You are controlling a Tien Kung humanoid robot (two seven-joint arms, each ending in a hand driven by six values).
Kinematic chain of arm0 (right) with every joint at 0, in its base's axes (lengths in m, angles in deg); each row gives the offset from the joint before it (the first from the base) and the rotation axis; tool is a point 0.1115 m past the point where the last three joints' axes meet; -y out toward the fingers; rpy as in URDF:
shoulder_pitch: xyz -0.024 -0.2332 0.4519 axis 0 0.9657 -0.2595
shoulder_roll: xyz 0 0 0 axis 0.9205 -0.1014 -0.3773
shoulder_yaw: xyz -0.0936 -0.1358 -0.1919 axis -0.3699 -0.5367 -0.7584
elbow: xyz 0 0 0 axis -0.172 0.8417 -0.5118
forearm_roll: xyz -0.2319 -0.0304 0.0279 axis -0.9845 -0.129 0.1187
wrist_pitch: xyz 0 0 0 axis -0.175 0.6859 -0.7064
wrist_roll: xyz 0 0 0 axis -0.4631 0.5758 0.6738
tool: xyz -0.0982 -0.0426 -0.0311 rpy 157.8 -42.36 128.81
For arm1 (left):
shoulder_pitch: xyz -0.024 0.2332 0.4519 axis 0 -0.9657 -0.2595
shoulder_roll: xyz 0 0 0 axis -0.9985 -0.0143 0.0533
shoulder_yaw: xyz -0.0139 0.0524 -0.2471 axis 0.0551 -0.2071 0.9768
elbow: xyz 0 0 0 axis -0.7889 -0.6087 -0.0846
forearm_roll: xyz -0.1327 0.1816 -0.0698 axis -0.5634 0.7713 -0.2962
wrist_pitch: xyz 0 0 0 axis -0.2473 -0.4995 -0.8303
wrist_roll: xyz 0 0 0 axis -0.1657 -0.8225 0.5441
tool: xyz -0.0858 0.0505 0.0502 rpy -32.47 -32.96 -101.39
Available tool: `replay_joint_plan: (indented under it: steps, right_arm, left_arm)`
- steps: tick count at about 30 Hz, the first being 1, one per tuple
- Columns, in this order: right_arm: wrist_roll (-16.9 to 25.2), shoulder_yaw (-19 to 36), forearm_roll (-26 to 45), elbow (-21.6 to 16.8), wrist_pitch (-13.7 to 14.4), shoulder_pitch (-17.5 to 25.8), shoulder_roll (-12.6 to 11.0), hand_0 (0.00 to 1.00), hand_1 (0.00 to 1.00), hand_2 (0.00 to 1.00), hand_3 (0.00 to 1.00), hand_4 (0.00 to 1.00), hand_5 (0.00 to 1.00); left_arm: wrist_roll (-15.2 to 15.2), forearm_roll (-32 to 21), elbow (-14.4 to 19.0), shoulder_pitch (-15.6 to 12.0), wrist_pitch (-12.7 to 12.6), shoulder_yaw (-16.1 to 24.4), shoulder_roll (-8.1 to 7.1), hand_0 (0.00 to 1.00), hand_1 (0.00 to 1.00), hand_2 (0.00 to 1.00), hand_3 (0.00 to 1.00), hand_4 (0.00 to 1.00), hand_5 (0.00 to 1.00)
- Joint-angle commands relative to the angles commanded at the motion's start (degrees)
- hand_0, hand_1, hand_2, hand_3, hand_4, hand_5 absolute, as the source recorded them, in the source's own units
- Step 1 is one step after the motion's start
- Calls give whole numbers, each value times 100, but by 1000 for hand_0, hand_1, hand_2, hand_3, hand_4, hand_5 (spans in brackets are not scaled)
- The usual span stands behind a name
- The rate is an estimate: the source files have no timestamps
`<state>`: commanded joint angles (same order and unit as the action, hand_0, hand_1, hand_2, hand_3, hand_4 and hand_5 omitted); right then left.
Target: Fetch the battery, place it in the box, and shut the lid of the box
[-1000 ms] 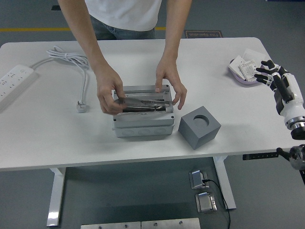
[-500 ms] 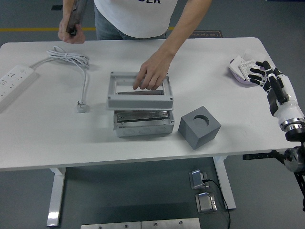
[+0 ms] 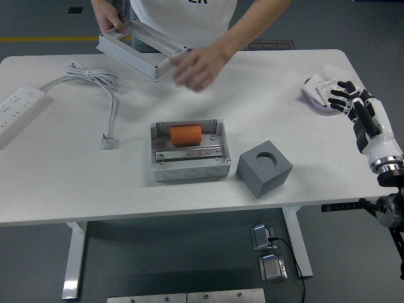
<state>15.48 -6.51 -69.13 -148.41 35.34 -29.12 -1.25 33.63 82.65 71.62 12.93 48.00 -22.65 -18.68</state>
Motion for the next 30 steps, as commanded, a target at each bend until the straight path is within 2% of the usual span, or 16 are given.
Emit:
replay_joint_plan:
  steps: [16, 26, 30]
  right_arm:
    - [6, 40, 13, -34, -1, 91, -84, 717, 625, 659, 672, 776, 675]
    - [29, 51, -13, -15, 2, 104, -17, 717, 625, 659, 672, 777, 678]
    - [38, 71, -19, 0, 2, 114, -7, 717, 623, 658, 670, 778, 678]
  left_arm:
    - [-105, -416, 0, -26, -21, -285, 59, 732, 750, 729, 692, 567, 481]
    - [-150, -710, 0, -39, -25, -525, 135, 732, 750, 729, 694, 568, 482]
    - [-133, -637, 0, -41, -22, -443, 136, 733, 750, 729, 694, 568, 482]
